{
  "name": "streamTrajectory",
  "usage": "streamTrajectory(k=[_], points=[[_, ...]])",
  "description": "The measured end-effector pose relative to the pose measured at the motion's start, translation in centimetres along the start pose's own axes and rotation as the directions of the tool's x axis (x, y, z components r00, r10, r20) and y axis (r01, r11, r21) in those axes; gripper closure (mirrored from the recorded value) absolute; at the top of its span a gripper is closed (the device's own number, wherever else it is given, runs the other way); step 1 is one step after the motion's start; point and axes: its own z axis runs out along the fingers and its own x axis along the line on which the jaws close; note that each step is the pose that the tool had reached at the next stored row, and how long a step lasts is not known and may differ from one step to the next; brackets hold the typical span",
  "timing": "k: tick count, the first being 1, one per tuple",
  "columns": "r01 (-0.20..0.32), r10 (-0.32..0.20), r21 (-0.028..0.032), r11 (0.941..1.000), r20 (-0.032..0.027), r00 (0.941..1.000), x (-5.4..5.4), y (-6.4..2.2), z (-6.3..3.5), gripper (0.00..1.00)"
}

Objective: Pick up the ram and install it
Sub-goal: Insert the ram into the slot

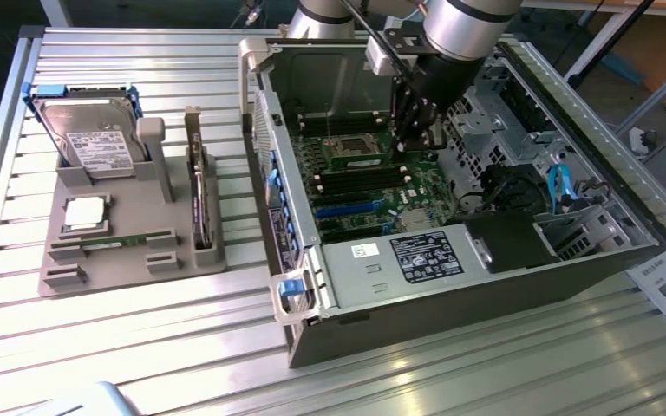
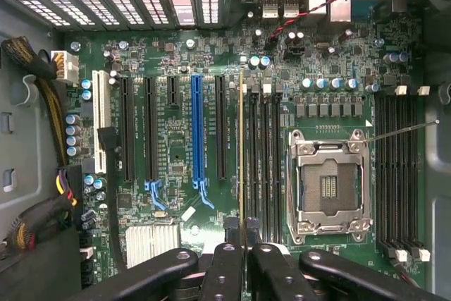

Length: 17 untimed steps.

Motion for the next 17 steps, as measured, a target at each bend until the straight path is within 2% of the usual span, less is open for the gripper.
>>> streamTrajectory(k=[4, 10, 17], points=[[0.000, 0.000, 0.0000, 1.0000, 0.0000, 1.0000, 0.0, -1.00, -0.02, 0.88], [0.000, 0.000, 0.0000, 1.0000, 0.0001, 1.0000, -0.1, -0.99, 0.02, 0.88], [0.000, 0.000, 0.0000, 1.0000, 0.0001, 1.0000, -1.0, -0.96, 0.26, 0.88]])
